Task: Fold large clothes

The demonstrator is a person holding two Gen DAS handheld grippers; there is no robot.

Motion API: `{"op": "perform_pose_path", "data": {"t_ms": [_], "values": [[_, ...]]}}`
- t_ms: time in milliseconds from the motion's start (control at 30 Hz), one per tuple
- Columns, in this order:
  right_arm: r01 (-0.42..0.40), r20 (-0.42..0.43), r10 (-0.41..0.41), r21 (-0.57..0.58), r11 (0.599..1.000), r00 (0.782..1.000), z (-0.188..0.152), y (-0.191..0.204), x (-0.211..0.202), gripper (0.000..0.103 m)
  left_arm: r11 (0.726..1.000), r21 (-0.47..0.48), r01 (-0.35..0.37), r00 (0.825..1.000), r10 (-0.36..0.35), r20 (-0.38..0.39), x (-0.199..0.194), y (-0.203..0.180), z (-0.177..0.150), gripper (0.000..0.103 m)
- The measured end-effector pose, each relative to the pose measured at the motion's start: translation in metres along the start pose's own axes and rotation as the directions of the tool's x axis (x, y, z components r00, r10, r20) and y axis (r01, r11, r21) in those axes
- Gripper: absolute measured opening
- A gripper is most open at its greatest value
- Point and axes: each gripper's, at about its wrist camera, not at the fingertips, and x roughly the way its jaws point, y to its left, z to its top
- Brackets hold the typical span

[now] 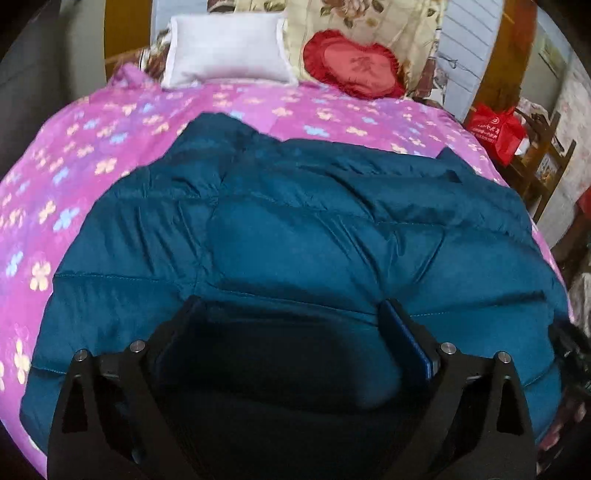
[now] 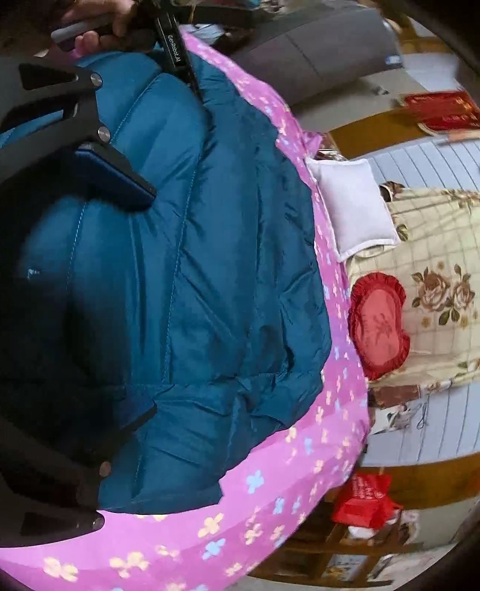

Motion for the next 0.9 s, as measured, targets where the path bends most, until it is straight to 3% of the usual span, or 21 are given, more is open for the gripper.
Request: {"op": "perform_pose_path", "data": {"t_ms": [100, 233, 300, 367, 433, 500, 600, 767, 800, 867, 900], "values": [[0.003, -0.042, -0.003, 0.008, 1.000, 0.999, 0.007, -0.006, -0.009, 0.102, 1.000, 0.005, 0.009, 1.000, -0.009, -0.010, -0.017, 0.011, 0.007, 0.095], [0.061, 0.099, -0.073, 0.116, 0.991, 0.992, 0.014, -0.047, -0.046, 0.102, 0.999, 0.008, -0.041, 0.996, 0.040, 0.079, -0.040, 0.044, 0.028, 0.095], [0.079, 0.055, -0.091, 0.185, 0.980, 0.994, 0.013, -0.077, -0.043, 0.102, 0.996, -0.057, -0.072, 0.997, 0.074, 0.021, -0.025, 0.077, 0.045, 0.095], [0.031, -0.041, -0.022, 0.235, 0.971, 0.999, 0.008, -0.102, -0.024, 0.102, 0.989, -0.105, -0.103, 0.993, 0.097, -0.063, -0.005, 0.099, 0.053, 0.095], [0.079, -0.080, -0.060, 0.258, 0.963, 0.995, 0.004, -0.118, -0.015, 0.101, 0.984, -0.127, -0.127, 0.986, 0.112, -0.121, 0.015, 0.117, 0.054, 0.095], [0.019, -0.088, 0.008, 0.300, 0.954, 0.996, 0.003, -0.131, -0.008, 0.101, 0.983, -0.183, -0.011, 0.985, -0.021, -0.169, 0.035, 0.131, 0.052, 0.095], [-0.077, -0.117, 0.122, 0.331, 0.940, 0.986, 0.000, -0.140, 0.006, 0.102, 0.977, -0.183, 0.110, 0.974, -0.143, -0.174, 0.045, 0.132, 0.055, 0.096], [-0.191, -0.095, 0.226, 0.290, 0.938, 0.969, 0.005, -0.140, 0.015, 0.102, 0.976, -0.090, 0.197, 0.964, -0.209, -0.162, 0.054, 0.121, 0.063, 0.099], [-0.245, -0.087, 0.278, 0.275, 0.930, 0.957, 0.005, -0.138, 0.018, 0.095, 0.977, -0.071, 0.201, 0.965, -0.210, -0.159, 0.055, 0.118, 0.065, 0.099], [-0.310, -0.076, 0.334, 0.225, 0.924, 0.939, 0.005, -0.133, 0.024, 0.091, 0.978, -0.044, 0.206, 0.966, -0.210, -0.149, 0.057, 0.114, 0.069, 0.089], [-0.317, -0.077, 0.340, 0.213, 0.924, 0.937, 0.006, -0.133, 0.026, 0.088, 0.978, -0.039, 0.204, 0.969, -0.207, -0.132, 0.057, 0.112, 0.069, 0.075]]}}
